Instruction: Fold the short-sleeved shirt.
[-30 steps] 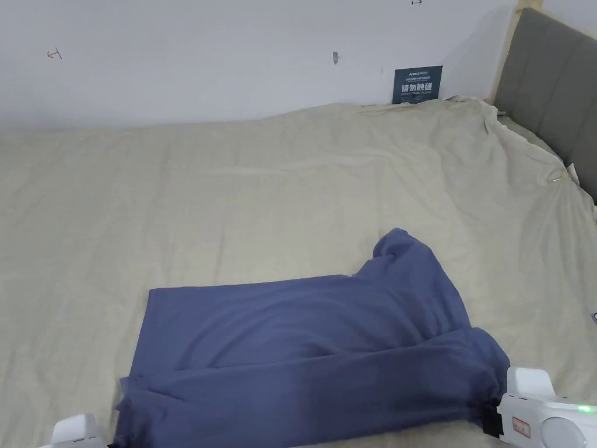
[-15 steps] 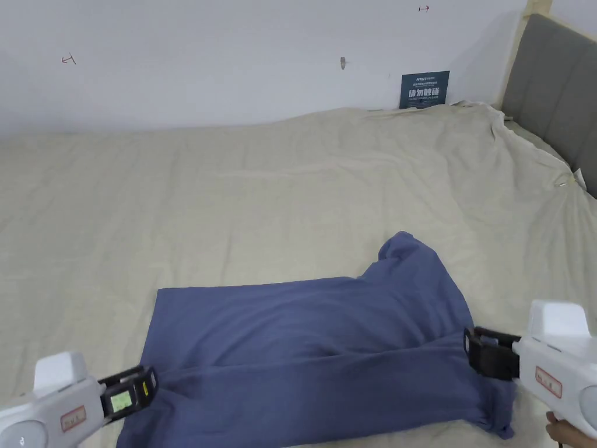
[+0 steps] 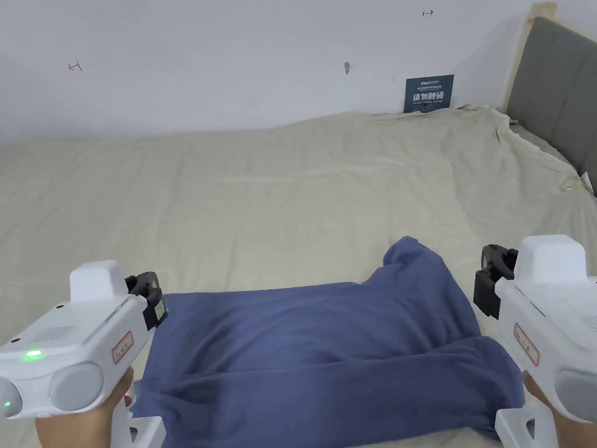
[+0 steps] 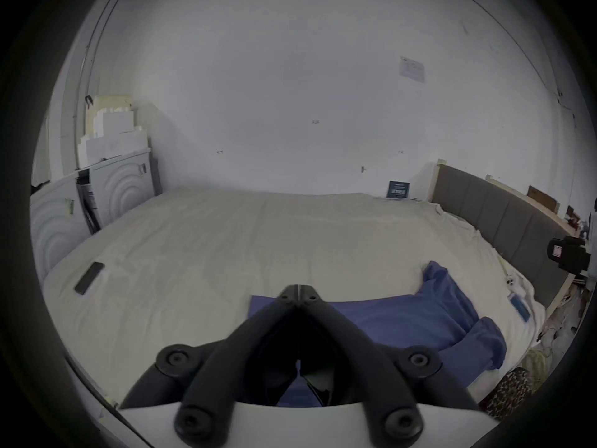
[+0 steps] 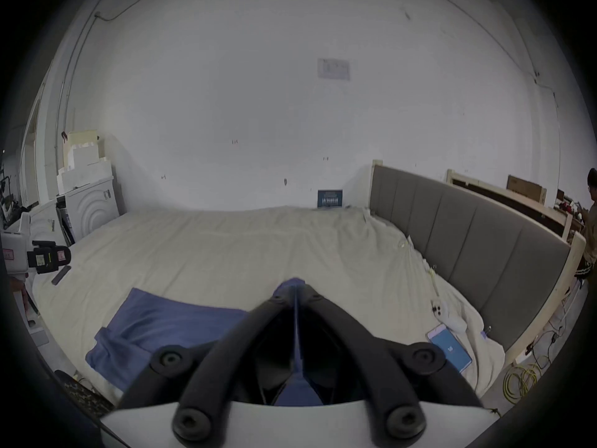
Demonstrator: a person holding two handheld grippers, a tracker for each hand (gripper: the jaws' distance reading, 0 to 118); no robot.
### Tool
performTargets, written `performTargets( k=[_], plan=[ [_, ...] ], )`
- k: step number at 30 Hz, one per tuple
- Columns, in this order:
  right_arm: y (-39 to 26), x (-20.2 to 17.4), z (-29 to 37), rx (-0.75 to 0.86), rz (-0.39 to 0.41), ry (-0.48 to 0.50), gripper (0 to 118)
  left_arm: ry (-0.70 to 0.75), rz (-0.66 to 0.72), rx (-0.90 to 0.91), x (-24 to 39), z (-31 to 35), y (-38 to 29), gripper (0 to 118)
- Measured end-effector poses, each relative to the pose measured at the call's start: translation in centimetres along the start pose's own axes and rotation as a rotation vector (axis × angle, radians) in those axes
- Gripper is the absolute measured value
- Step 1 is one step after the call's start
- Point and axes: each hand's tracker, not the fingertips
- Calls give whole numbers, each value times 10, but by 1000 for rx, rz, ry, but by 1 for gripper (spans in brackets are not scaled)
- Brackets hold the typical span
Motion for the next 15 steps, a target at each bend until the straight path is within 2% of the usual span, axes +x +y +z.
performTargets(
  k=[8,15],
  plan=[
    [4,2,-27,-10,1,19,0,18,5,-106,-14,-43,13,0],
    [3,4,-64,-52,-3,13,0,25,1,-240,-42,-122,17,0]
  ],
)
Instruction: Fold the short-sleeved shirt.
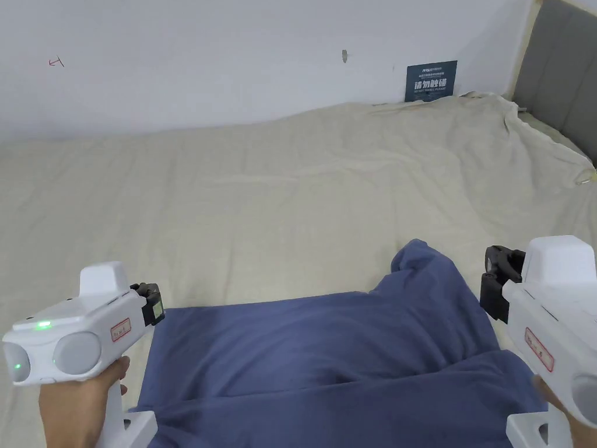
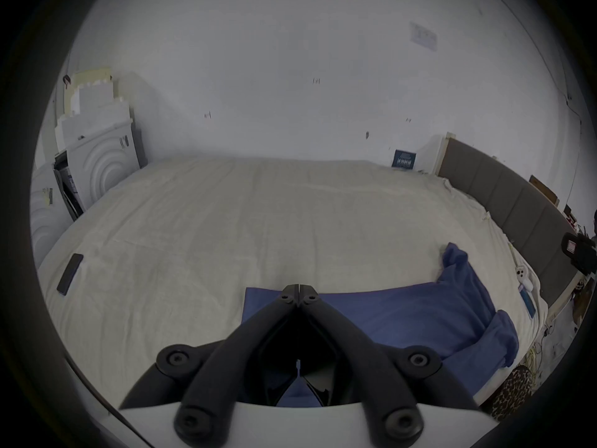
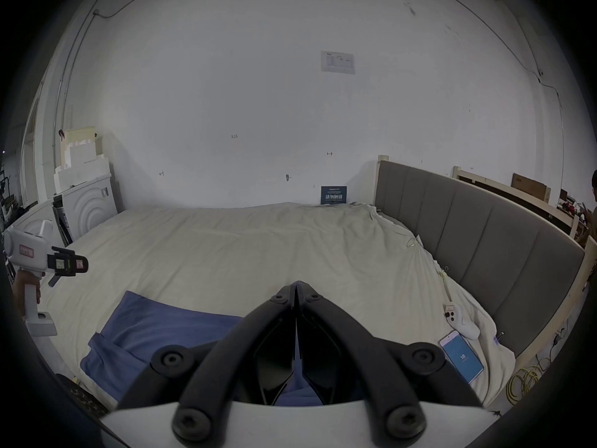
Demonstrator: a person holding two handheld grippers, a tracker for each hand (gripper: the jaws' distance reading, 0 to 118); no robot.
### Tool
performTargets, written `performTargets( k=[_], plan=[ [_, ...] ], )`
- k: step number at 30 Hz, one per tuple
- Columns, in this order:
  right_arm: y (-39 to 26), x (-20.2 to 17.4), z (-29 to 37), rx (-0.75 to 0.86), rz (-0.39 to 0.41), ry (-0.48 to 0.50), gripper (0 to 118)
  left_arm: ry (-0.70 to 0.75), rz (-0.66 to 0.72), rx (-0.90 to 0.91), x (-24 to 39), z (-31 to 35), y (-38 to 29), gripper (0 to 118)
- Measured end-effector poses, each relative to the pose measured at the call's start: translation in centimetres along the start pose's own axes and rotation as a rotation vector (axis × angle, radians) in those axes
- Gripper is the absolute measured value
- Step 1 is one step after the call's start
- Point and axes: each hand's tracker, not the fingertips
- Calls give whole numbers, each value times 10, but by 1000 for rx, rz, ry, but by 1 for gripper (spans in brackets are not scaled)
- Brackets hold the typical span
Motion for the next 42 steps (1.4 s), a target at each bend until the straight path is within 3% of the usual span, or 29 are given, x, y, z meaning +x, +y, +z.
performTargets(
  k=[4,7,11,13,17,19,22,27,32,38,42],
  plan=[
    [0,-3,-22,-36,21,-7,0,-25,74,-132,-20,-55,8,0],
    [-5,-2,-43,-79,32,-15,0,-7,88,-247,-26,-92,9,15],
    [-11,-2,-65,-130,15,-23,0,18,79,-330,-33,-139,7,92],
    [-15,-2,-75,-149,11,-28,0,6,59,-378,-33,-159,6,99],
    [-23,2,-94,-182,6,-38,0,60,23,-403,-42,-197,-2,97],
    [-26,4,-102,-194,4,-42,0,78,26,-410,-40,-201,-8,89],
    [-30,8,-112,-213,1,-44,0,88,7,-441,-42,-213,-14,54],
    [-33,13,-127,-236,1,-33,0,73,-33,-462,-37,-213,-15,44],
    [-29,24,-153,-259,-22,-18,0,46,-46,-471,-39,-218,-13,0],
    [-36,47,-218,-344,-60,7,0,-5,-12,-396,-44,-191,-9,0],
    [-56,59,-274,-501,-62,-26,3,-50,14,-304,-42,-164,-5,0]
  ],
)
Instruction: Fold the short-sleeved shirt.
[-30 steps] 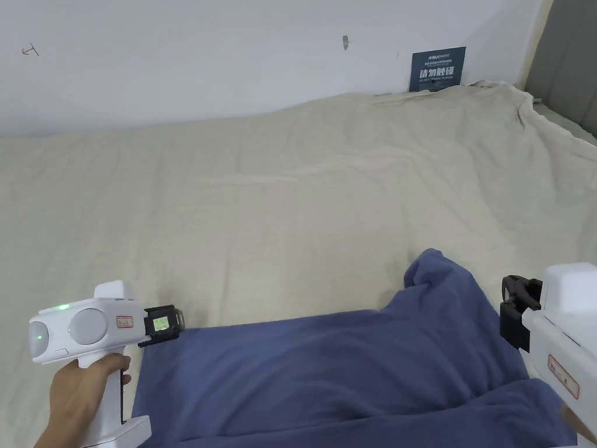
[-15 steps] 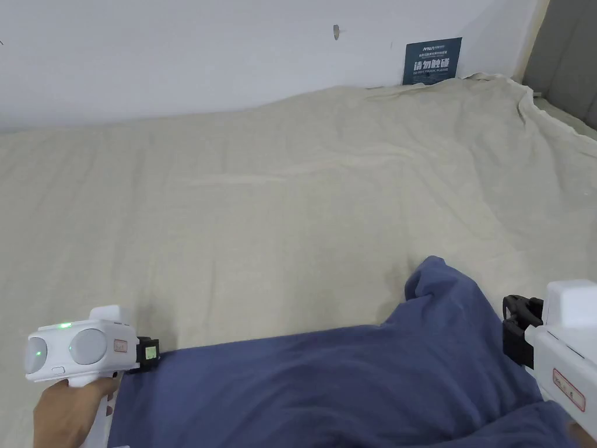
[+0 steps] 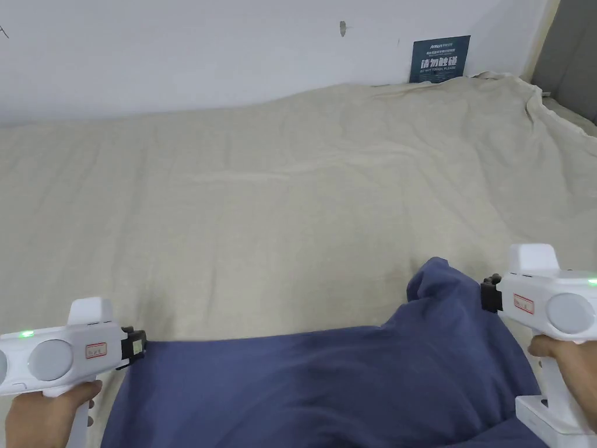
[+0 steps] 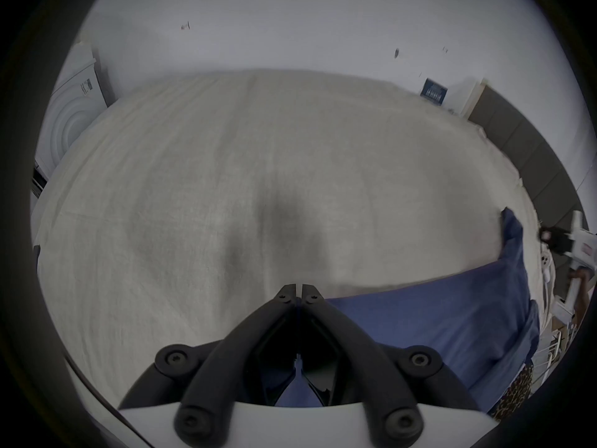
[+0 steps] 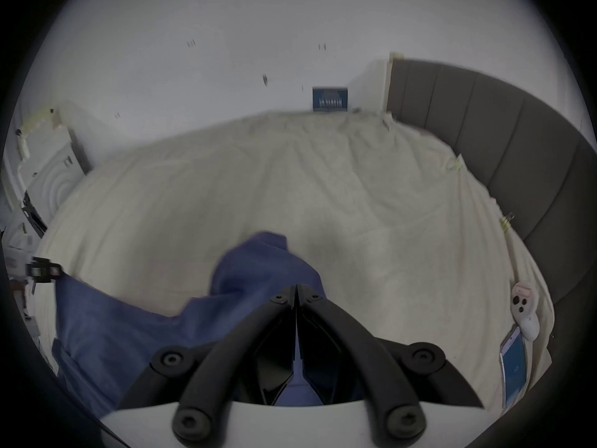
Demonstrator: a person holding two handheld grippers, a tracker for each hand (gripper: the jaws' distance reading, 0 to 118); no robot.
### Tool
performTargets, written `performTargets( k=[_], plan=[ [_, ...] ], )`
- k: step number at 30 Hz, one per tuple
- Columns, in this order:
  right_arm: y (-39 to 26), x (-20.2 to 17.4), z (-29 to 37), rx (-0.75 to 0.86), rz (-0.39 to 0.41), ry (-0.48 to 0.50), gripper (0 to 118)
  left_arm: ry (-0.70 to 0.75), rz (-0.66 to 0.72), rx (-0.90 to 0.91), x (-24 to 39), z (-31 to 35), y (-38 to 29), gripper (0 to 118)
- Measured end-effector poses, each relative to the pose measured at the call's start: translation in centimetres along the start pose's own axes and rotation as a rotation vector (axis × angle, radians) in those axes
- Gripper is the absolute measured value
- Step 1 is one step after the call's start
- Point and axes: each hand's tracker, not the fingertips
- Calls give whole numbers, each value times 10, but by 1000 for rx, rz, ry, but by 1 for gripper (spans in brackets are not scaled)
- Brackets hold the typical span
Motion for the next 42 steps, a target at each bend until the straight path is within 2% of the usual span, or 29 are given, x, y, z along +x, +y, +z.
performTargets(
  k=[1,4,5,10,11,13,14,15,16,18,20,22,25,29,35,42],
  plan=[
    [1,0,-13,-54,1,-17,8,-5,0,4,1,6,-1,0],
    [-3,1,-37,-146,-15,-29,67,-23,6,35,-1,18,-4,0],
    [-5,2,-41,-158,-12,-23,75,-28,10,39,-1,21,-5,0],
    [-8,-10,-42,-176,48,-43,73,-33,17,52,-2,31,-7,0],
    [-8,-14,-40,-170,64,-45,65,-31,18,56,-3,31,-8,0],
    [-7,-20,-36,-163,101,-36,38,-30,26,55,-3,33,-9,0],
    [-7,-22,-33,-167,95,-13,30,-29,31,56,-5,34,-10,0],
    [-6,-25,-32,-173,100,-9,30,-29,35,56,-6,34,-10,0],
    [-6,-28,-28,-180,107,5,1,-29,38,55,-6,35,-12,0],
    [-7,-26,-16,-152,111,-2,1,-25,44,57,-8,37,-13,0],
    [-6,-24,4,-100,72,-4,1,-19,51,62,-10,41,-15,0],
    [-5,-15,24,-55,36,31,1,-13,60,66,-12,45,-17,0],
    [-5,-9,63,3,26,76,1,-12,81,71,-16,54,-21,0],
    [-12,15,109,66,-80,165,1,1,110,80,-18,67,-31,0],
    [-38,47,168,123,-131,224,1,20,106,93,-18,104,-56,0],
    [-98,60,216,117,-144,251,1,3,111,129,-16,161,-108,0]
  ],
)
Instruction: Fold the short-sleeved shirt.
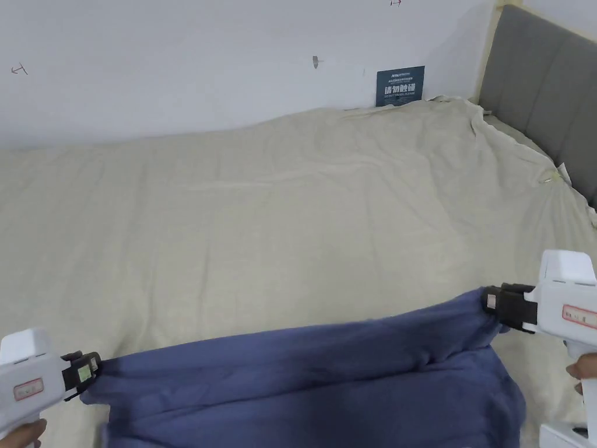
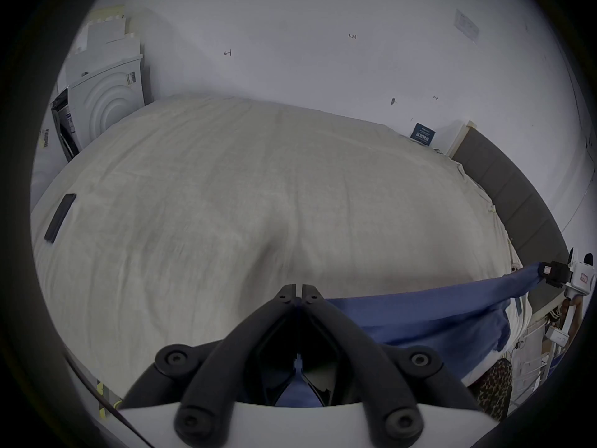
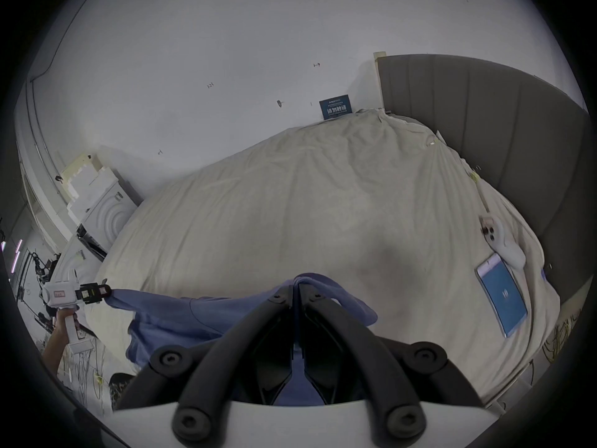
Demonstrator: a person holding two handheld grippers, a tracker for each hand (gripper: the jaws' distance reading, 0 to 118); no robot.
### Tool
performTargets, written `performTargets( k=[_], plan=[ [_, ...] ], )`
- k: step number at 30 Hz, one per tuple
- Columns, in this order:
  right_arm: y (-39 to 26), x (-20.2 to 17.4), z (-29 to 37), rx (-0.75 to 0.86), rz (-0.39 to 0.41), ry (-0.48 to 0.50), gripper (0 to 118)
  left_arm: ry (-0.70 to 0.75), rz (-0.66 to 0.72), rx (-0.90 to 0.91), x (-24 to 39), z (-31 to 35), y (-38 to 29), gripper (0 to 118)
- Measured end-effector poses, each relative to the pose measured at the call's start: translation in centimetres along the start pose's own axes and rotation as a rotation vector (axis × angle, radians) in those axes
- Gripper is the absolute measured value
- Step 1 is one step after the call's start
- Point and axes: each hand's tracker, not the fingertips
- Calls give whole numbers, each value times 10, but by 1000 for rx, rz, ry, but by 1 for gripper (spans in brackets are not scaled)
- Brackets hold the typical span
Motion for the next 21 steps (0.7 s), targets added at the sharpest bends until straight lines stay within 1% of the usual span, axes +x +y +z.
performTargets(
  k=[6,9,11,12,13,14,21],
  plan=[
    [-55,12,16,-63,-8,-19,1,9,11,-37,-3,26,-56,0],
    [-82,17,14,-108,-10,-55,1,20,14,-81,-1,27,-81,0],
    [-96,21,8,-130,3,-85,1,23,17,-95,0,28,-97,0],
    [-105,12,10,-148,8,-101,1,26,20,-102,0,28,-104,0],
    [-111,13,6,-165,21,-123,1,28,21,-115,1,28,-110,0],
    [-117,14,2,-177,29,-137,1,35,20,-126,-17,12,-117,0],
    [-148,12,-20,-224,4,-188,1,76,44,-163,-25,-6,-143,0]
  ],
)
